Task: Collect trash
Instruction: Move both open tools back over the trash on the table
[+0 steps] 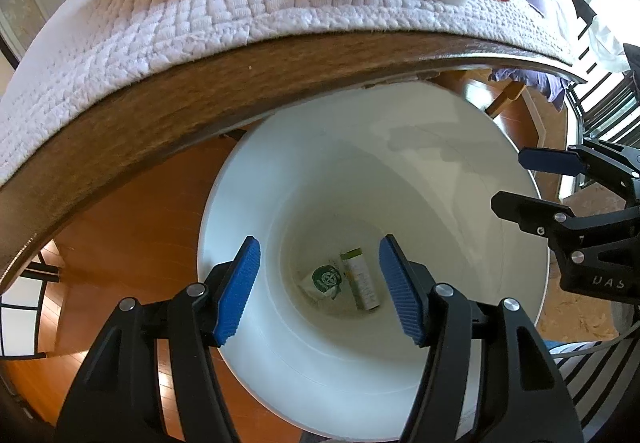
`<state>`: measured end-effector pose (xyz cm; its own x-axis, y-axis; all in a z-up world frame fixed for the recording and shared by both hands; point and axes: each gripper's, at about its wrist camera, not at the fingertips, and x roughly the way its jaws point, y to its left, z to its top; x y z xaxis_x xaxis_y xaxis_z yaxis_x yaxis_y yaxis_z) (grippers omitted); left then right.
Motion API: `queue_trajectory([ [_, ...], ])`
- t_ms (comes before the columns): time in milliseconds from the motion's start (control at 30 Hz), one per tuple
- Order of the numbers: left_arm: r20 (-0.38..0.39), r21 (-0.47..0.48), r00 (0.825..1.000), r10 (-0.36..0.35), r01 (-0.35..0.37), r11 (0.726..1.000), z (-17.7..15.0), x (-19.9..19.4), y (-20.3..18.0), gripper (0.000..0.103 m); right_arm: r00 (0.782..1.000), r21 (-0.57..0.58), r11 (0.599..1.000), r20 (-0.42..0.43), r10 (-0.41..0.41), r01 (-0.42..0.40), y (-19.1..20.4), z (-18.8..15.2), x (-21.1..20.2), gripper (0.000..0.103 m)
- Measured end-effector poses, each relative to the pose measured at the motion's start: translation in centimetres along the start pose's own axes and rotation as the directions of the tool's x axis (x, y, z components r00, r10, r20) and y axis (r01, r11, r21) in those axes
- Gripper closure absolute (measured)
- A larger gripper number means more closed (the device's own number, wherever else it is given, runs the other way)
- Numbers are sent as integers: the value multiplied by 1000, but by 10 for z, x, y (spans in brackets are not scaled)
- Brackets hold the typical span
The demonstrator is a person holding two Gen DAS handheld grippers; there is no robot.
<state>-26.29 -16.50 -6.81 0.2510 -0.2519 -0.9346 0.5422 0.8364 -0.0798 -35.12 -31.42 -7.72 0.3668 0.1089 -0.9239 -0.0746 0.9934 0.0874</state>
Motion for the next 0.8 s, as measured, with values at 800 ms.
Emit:
queue_trajectory([
  [800, 187, -33, 982, -4, 10, 999, 32, -92, 25, 40, 979, 3, 995, 183, -95, 96, -35, 28, -94, 45],
])
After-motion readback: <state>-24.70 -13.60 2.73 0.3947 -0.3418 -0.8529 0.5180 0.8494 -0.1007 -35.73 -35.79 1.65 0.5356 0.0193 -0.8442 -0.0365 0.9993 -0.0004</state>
